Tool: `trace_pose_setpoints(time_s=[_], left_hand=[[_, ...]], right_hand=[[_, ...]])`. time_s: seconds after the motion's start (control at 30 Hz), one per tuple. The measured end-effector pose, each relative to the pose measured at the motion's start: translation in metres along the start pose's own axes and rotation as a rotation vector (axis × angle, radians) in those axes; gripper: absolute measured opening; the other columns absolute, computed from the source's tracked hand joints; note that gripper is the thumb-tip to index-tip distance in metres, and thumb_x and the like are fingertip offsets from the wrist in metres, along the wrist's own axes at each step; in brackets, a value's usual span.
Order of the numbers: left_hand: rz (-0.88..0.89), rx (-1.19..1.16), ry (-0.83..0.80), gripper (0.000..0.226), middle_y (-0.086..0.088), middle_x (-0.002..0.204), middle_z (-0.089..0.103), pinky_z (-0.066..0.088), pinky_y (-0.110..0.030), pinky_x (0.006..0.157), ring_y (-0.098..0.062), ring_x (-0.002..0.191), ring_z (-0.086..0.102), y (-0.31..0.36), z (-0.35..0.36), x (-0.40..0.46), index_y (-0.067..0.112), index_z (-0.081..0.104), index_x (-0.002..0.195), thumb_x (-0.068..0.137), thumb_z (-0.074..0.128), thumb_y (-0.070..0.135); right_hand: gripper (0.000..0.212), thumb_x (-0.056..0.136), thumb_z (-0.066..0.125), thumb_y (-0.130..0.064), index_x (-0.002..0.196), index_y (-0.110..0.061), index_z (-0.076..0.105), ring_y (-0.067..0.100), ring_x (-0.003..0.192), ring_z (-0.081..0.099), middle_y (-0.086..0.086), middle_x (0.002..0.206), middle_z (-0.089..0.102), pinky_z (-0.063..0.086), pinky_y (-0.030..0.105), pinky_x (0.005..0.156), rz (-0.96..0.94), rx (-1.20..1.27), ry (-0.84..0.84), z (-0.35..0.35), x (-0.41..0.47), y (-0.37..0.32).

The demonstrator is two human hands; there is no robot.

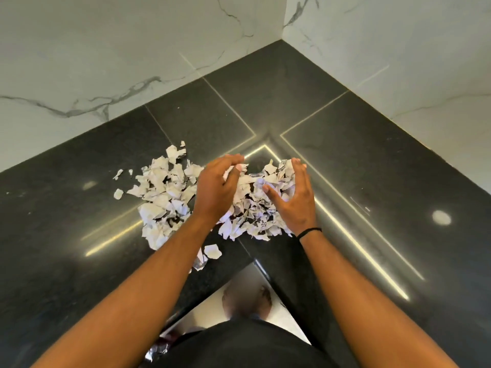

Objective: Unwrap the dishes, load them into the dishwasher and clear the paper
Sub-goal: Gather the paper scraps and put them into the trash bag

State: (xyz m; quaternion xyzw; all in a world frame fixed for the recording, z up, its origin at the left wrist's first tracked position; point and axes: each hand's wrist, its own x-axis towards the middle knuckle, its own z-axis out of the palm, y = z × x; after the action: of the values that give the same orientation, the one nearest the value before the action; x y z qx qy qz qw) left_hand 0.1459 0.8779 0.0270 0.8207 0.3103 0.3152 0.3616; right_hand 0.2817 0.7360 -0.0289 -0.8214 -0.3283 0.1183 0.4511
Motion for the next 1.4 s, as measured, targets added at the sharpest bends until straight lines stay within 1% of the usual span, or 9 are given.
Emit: trace_pose_setpoints(time_s=[0.2, 0.3, 0.4, 0.6, 0.8, 0.9, 1.07, 1.27, 1.4], left_hand=[[-0.147, 0.066, 0.156, 0.026, 0.002, 0.119, 0.071, 0.05, -0.041, 0.102, -0.012, 0.115, 0.062, -0.028, -0.045, -0.042, 0.012, 0.072, 0.117, 0.097, 0.055, 0.019], [-0.182, 0.05, 0.186, 0.026, 0.002, 0.122, 0.069, 0.046, -0.039, 0.107, -0.006, 0.119, 0.057, -0.035, -0.046, -0.063, 0.011, 0.073, 0.115, 0.096, 0.056, 0.014], [-0.235, 0.037, 0.235, 0.029, -0.001, 0.129, 0.067, 0.041, -0.042, 0.112, -0.015, 0.128, 0.055, -0.045, -0.054, -0.077, 0.012, 0.073, 0.116, 0.094, 0.053, 0.014], [-0.364, 0.134, 0.384, 0.034, -0.005, 0.142, 0.057, 0.034, -0.044, 0.117, -0.019, 0.139, 0.044, -0.073, -0.088, -0.095, 0.014, 0.066, 0.127, 0.096, 0.052, 0.014], [-0.398, 0.169, 0.39, 0.041, -0.008, 0.158, 0.039, 0.027, -0.046, 0.122, -0.021, 0.151, 0.027, -0.095, -0.097, -0.1, 0.013, 0.056, 0.139, 0.099, 0.055, 0.013], [-0.482, 0.208, 0.378, 0.053, -0.012, 0.165, 0.023, 0.021, -0.047, 0.124, -0.025, 0.154, 0.015, -0.111, -0.106, -0.088, 0.014, 0.043, 0.15, 0.099, 0.058, 0.019], [-0.59, 0.31, 0.163, 0.075, -0.015, 0.168, 0.002, 0.003, -0.051, 0.124, -0.032, 0.155, -0.002, -0.148, -0.121, -0.051, 0.015, 0.017, 0.16, 0.101, 0.056, 0.036], [-0.579, 0.338, -0.042, 0.07, -0.006, 0.169, 0.001, -0.005, -0.044, 0.124, -0.022, 0.156, -0.005, -0.162, -0.118, -0.001, 0.015, 0.007, 0.161, 0.106, 0.039, 0.044], [-0.384, 0.214, -0.17, 0.06, -0.008, 0.167, 0.017, 0.0, -0.041, 0.125, -0.021, 0.156, 0.007, -0.147, -0.085, 0.005, 0.012, 0.022, 0.159, 0.108, 0.04, 0.036]], right_hand=[[0.1, 0.08, 0.054, -0.081, 0.155, -0.019, 0.032, 0.024, 0.156, 0.01, 0.007, 0.165, 0.024, 0.007, 0.052, 0.126, -0.31, -0.286, -0.126, 0.039, -0.035, -0.033], [0.097, 0.08, 0.052, -0.081, 0.152, -0.017, 0.04, 0.03, 0.156, 0.01, 0.012, 0.164, 0.027, 0.005, 0.057, 0.124, -0.498, -0.4, -0.226, 0.063, -0.042, -0.061], [0.094, 0.078, 0.05, -0.079, 0.149, -0.017, 0.043, 0.033, 0.155, 0.008, 0.014, 0.163, 0.027, 0.002, 0.059, 0.123, -0.7, -0.535, -0.33, 0.078, -0.052, -0.085], [0.106, 0.08, 0.047, -0.082, 0.16, -0.02, 0.02, 0.035, 0.155, -0.009, 0.016, 0.168, 0.006, -0.005, 0.058, 0.123, -0.919, -0.678, -0.579, 0.116, -0.098, -0.095], [0.064, 0.099, 0.044, -0.055, 0.154, -0.024, 0.034, 0.036, 0.155, 0.003, 0.016, 0.166, 0.02, -0.001, 0.059, 0.123, -0.777, -0.762, -0.529, 0.137, -0.093, -0.102], [0.061, 0.101, 0.046, -0.044, 0.156, -0.024, 0.028, 0.037, 0.155, 0.005, 0.016, 0.166, 0.018, 0.0, 0.06, 0.123, -0.72, -0.77, -0.475, 0.134, -0.084, -0.106], [0.063, 0.103, 0.042, -0.041, 0.159, -0.021, 0.02, 0.036, 0.155, -0.002, 0.016, 0.167, 0.009, -0.006, 0.056, 0.123, -0.712, -0.745, -0.5, 0.136, -0.081, -0.118], [0.068, 0.104, 0.036, -0.047, 0.16, -0.016, 0.014, 0.032, 0.155, -0.008, 0.014, 0.168, 0.002, 0.0, 0.053, 0.125, -0.594, -0.703, -0.442, 0.13, -0.061, -0.127], [0.073, 0.101, 0.029, -0.053, 0.16, -0.014, 0.013, 0.031, 0.155, -0.008, 0.014, 0.169, 0.001, 0.002, 0.053, 0.125, -0.504, -0.722, -0.44, 0.117, -0.048, -0.115]])
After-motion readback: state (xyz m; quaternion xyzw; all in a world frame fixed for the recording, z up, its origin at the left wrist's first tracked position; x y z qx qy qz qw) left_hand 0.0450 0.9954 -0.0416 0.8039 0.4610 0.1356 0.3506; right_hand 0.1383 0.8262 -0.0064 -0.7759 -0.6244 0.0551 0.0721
